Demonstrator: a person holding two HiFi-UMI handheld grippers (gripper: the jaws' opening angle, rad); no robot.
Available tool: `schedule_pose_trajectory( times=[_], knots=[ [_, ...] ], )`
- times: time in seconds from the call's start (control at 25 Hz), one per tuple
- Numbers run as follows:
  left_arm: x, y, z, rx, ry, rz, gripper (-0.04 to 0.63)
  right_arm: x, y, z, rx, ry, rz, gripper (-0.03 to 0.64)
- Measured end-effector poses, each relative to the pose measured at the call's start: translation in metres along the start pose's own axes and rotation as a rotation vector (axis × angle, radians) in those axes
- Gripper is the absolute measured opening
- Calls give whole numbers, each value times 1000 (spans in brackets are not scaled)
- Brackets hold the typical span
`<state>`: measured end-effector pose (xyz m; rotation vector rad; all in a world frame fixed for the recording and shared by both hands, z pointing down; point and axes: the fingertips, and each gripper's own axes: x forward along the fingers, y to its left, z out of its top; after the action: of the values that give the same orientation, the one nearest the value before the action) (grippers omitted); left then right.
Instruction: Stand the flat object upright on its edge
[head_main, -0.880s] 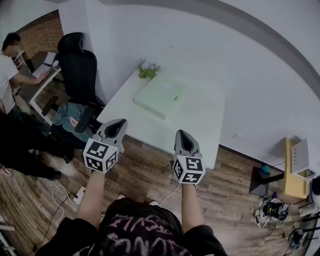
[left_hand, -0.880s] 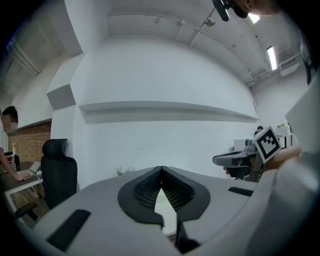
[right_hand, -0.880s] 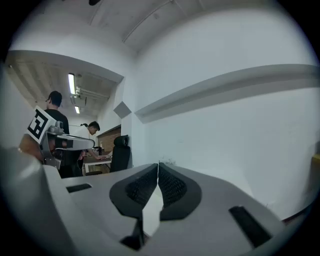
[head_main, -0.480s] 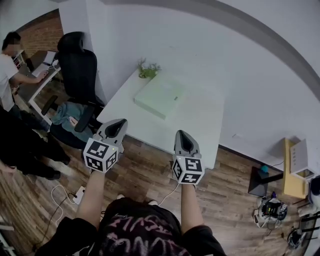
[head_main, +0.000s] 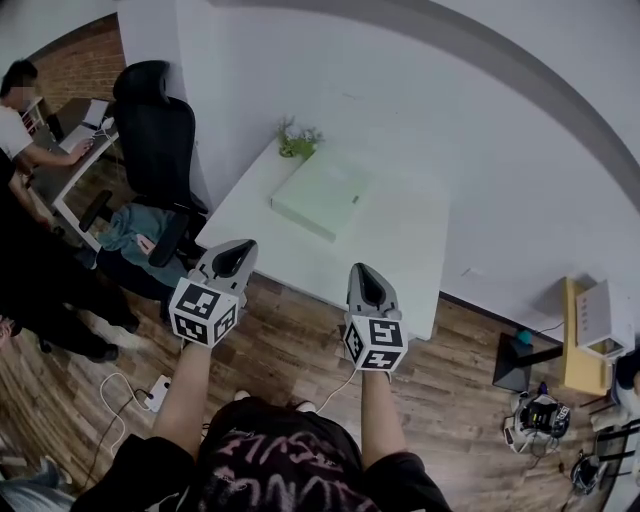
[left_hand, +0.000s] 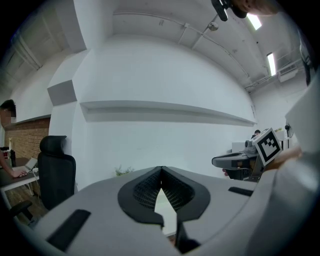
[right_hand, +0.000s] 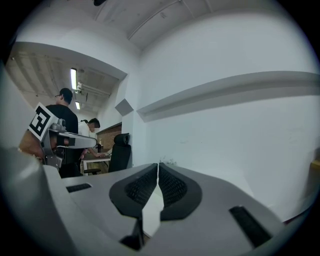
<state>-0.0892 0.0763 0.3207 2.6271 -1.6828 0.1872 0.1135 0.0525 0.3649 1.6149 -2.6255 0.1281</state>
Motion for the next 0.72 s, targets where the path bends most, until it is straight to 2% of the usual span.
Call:
schedule_pose_trajectory(
  times=[0.36,0.56,0.72],
  knots=[
    [-12,46,-3,-15,-8,-55,14,13,28,0,6,13,-90,25],
    [-21,59,-13,-27,3,-109,14,14,51,0,-32,34,-120,25],
    [-20,70,-17,-43,0,-125,14,16,54,-1,-18,36,-138,25]
  ],
)
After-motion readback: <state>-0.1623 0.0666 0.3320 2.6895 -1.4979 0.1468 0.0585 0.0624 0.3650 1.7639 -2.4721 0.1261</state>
